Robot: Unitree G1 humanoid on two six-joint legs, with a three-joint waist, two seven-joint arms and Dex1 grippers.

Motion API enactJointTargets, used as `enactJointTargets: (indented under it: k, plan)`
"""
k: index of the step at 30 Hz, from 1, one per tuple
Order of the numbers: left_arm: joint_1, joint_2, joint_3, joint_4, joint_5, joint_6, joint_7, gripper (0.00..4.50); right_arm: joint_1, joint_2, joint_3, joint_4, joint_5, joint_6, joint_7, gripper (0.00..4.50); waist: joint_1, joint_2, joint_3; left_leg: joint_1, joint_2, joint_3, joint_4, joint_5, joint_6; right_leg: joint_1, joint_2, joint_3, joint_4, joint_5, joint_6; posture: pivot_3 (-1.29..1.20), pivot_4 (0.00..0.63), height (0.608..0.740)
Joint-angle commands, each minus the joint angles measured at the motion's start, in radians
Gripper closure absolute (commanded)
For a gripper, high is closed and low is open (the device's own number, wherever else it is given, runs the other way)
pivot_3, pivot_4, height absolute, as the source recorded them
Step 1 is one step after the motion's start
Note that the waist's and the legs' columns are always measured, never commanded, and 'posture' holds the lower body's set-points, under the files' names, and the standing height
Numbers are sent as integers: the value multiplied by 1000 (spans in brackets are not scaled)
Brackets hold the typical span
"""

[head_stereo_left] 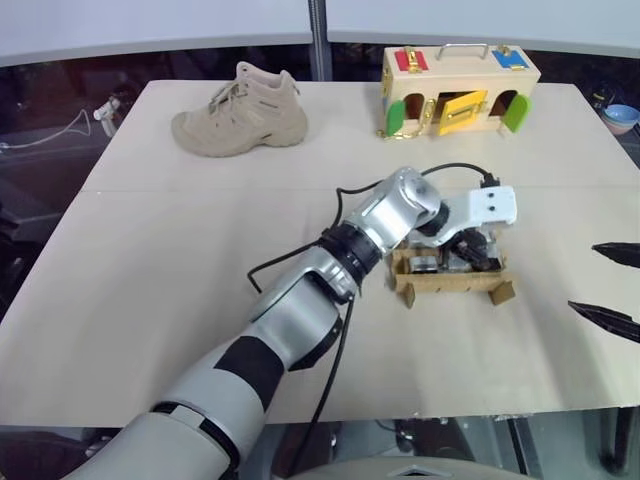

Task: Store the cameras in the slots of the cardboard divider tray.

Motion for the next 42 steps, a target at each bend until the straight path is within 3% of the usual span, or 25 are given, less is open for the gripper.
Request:
enactJointTargets:
  k: [1, 30, 32, 35, 39, 42]
  plan:
    - [-24, -14, -15, 32, 50, -39, 19, 3802, 9, 7, -53, -22, 11, -16, -3, 0, 0, 0, 0, 0, 0, 0, 0, 0, 0, 0, 0, 0, 0, 0, 0, 0, 150, 740]
    - [-68, -25, 0, 25, 84, 112, 51, 3802, -21, 13, 15, 17, -18, -62, -27, 0, -2, 0, 0, 1, 0, 0, 2, 0, 0, 1, 0, 1, 0, 0, 2, 0, 150, 740]
    - [-75, -31, 7, 26, 77, 110, 56, 2777, -23, 13, 18, 22, -19, -66, -26, 0, -2, 0, 0, 1, 0, 0, 2, 0, 0, 1, 0, 1, 0, 0, 2, 0, 150, 740]
    - [-86, -39, 44, -6, 51, 141, 58, 1818, -22, 13, 18, 26, -20, -69, -24, 0, -1, 0, 0, 1, 0, 0, 2, 0, 0, 1, 1, 1, 0, 0, 2, 0, 150, 740]
    - [-89, -28, 96, -100, 1, 215, 35, 83, -21, 12, 19, 24, -17, -69, -25, 0, -2, 0, 0, 0, 0, 0, 2, 0, 1, 1, 0, 1, 0, 0, 2, 0, 150, 740]
    - [-75, -18, 113, -151, -16, 245, 39, 26, -26, 8, 25, 23, -15, -66, -29, 0, -1, 0, 0, 0, 0, 0, 2, 0, 1, 0, 0, 1, 0, 0, 2, 0, 150, 740]
